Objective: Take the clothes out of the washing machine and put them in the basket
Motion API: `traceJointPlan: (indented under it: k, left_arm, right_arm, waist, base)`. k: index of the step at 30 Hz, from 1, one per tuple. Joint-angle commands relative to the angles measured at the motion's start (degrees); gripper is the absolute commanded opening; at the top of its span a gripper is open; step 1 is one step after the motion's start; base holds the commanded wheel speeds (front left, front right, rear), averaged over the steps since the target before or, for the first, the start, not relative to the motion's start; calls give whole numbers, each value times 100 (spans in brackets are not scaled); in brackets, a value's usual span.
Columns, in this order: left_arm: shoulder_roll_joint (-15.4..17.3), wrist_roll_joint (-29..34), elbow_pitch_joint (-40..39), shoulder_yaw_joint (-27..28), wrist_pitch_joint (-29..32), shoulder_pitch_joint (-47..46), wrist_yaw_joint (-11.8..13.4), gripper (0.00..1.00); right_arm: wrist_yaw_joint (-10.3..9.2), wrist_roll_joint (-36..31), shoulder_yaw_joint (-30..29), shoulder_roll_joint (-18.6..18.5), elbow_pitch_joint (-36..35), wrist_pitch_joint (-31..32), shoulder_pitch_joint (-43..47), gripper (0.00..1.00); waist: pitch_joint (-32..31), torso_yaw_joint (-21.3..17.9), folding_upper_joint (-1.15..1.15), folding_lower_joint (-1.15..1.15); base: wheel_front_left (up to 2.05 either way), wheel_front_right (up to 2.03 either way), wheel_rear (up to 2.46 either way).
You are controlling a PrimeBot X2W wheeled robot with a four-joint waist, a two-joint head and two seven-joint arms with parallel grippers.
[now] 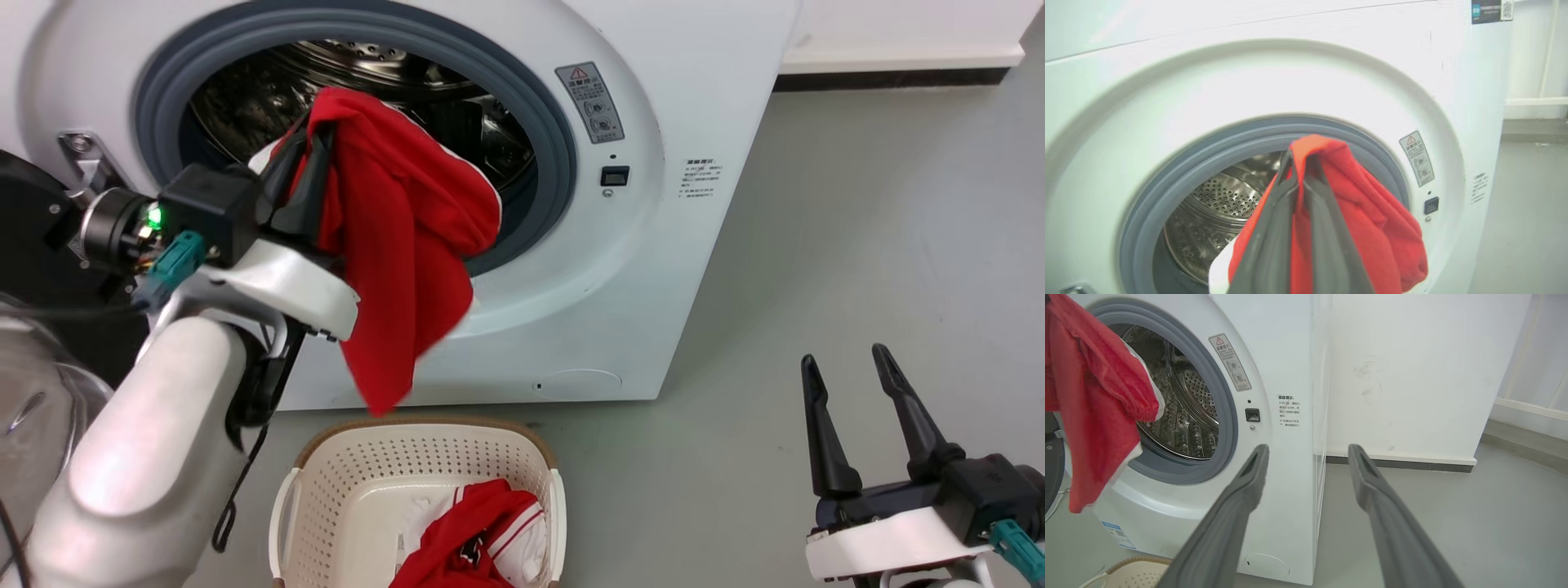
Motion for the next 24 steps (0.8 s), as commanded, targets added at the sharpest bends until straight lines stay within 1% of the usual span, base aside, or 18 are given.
traceJointPlan:
  k: [1,5,6,9,11,14,17,20,24]
  left_arm:
    - [119,38,-426,49,102,206,135,0]
    - [398,65,-1449,141,371,586,420,0]
    - [554,46,-2086,212,534,875,604,0]
    - [698,95,-2565,241,666,1158,767,0]
    - [761,103,-2803,209,746,1350,826,0]
    - [818,88,-3011,165,808,1645,926,0]
    - [802,30,-3046,48,839,1962,959,0]
    - [820,32,-2974,-102,839,2237,961,0]
    - [760,15,-2746,-340,830,2509,879,0]
  right_arm:
    - [-4,-34,18,2,14,-11,74,100]
    - [-4,-23,42,2,27,-11,143,100]
    - [-4,8,48,2,32,-11,168,100]
    - [-4,30,51,2,30,-11,198,100]
    - [-4,40,46,2,29,-11,214,100]
    - [-4,44,34,2,12,-11,195,100]
    - [-4,57,18,2,-9,-11,114,100]
    - [-4,78,-4,2,-27,-11,17,100]
    - [-4,52,-47,3,-48,-11,-95,100]
  waist:
    - [-72,50,-1,1]
    - [-145,53,-1,1]
    - [-186,45,-1,1]
    - [-209,44,-1,1]
    - [-202,51,-1,1]
    - [-161,63,-1,1]
    - [-71,71,-1,1]
    - [57,67,-1,1]
    - [302,69,-1,1]
  base:
    - [0,0,0]
    - [0,0,0]
    - [0,0,0]
    - [0,0,0]
    - [0,0,0]
    - [0,0,0]
    - [0,0,0]
    - [0,0,0]
    - [0,0,0]
